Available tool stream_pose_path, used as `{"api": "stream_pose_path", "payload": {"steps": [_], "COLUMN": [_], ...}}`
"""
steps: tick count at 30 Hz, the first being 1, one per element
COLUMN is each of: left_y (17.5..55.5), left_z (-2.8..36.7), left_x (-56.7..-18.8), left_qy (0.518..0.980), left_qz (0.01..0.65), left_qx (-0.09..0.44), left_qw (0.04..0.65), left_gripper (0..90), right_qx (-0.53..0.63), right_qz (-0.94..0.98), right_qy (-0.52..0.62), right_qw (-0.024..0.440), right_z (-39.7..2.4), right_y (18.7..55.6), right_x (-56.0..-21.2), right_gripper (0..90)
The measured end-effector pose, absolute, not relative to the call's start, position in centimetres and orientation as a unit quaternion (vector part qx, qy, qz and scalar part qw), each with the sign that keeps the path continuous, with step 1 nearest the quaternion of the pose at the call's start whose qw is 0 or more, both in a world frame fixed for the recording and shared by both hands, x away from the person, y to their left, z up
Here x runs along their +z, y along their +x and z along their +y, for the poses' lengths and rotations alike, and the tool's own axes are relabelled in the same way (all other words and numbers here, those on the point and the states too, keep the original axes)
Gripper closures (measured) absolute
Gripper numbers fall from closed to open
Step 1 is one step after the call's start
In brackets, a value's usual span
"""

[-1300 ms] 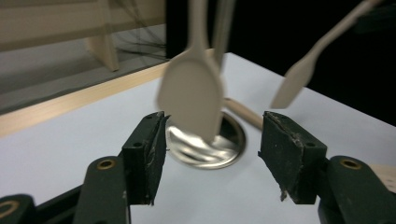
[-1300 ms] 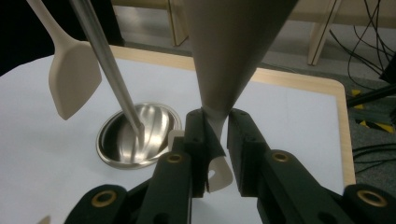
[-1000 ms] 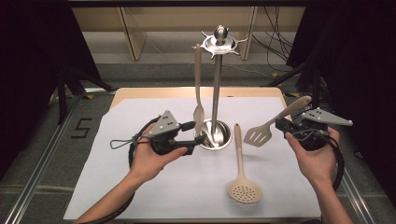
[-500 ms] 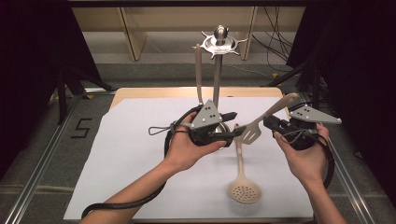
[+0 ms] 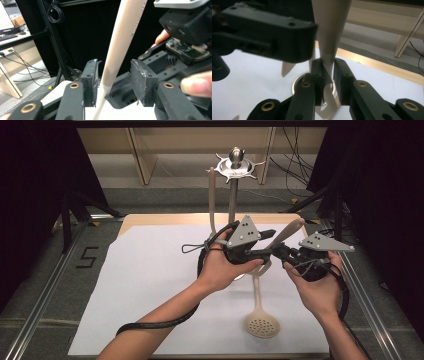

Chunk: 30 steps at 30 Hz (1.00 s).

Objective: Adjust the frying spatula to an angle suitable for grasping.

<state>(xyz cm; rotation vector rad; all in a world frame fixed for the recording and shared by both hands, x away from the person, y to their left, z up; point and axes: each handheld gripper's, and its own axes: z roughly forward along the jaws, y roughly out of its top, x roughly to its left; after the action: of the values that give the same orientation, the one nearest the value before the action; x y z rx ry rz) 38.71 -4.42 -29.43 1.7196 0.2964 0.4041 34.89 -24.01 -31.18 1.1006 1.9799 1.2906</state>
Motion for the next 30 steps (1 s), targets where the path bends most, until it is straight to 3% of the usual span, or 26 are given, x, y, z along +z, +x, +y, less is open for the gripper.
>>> {"api": "stream_pose_path", "payload": {"steps": [12,21,30], "left_y": [38.7,38.7,38.9], "left_z": [-4.0,-1.9,1.8], "left_x": [-29.4,-29.0,-29.1], "left_qy": [0.740,0.738,0.741], "left_qz": [0.130,0.123,0.134], "left_qx": [0.180,0.173,0.162], "left_qw": [0.635,0.641,0.638], "left_gripper": [70.0,72.5,72.8], "right_qx": [0.482,0.509,0.548], "right_qz": [0.742,0.742,0.747], "right_qy": [0.386,0.360,0.305], "right_qw": [0.261,0.245,0.218], "right_z": [-22.7,-22.2,-21.6], "right_y": [34.4,34.3,34.0], "right_x": [-31.3,-31.5,-31.8], "right_gripper": [79.8,79.3,65.0]}}
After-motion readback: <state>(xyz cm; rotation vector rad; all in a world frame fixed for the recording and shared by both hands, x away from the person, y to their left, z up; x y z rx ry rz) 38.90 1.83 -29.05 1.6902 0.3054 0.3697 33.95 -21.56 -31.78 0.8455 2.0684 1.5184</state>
